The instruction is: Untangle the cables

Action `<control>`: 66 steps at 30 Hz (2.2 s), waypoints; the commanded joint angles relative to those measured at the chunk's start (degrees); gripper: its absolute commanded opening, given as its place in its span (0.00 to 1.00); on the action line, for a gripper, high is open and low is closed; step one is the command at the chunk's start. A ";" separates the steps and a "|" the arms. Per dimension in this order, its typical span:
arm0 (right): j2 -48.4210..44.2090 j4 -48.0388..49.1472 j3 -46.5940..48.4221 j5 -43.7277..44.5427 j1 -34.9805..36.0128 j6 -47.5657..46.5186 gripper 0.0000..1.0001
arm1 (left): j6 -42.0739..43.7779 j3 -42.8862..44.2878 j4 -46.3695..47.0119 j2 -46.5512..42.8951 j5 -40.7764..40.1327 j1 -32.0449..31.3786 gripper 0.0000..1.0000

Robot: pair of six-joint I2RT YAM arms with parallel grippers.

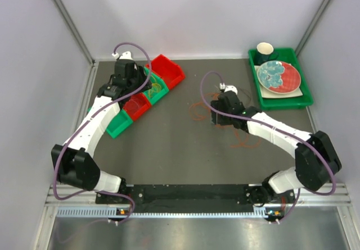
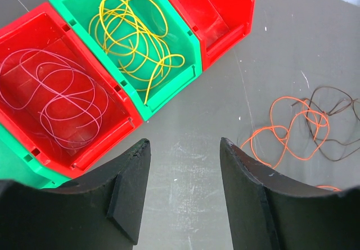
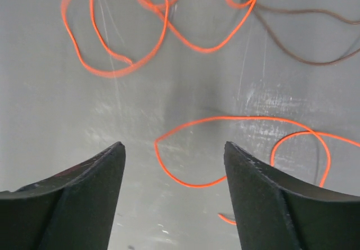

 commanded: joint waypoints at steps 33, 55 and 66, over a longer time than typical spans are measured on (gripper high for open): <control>17.46 11.18 20.28 -24.15 9.23 9.44 0.08 | 2.47 -0.98 -1.51 -4.08 -6.20 3.01 0.61; -9.51 -0.78 1.04 -13.17 -15.73 2.95 0.88 | -2.24 2.26 -4.12 17.33 -8.97 -24.05 0.79; -7.40 0.81 0.51 -16.68 -15.73 3.74 0.87 | -16.83 5.43 -9.23 25.52 -19.89 -35.12 0.82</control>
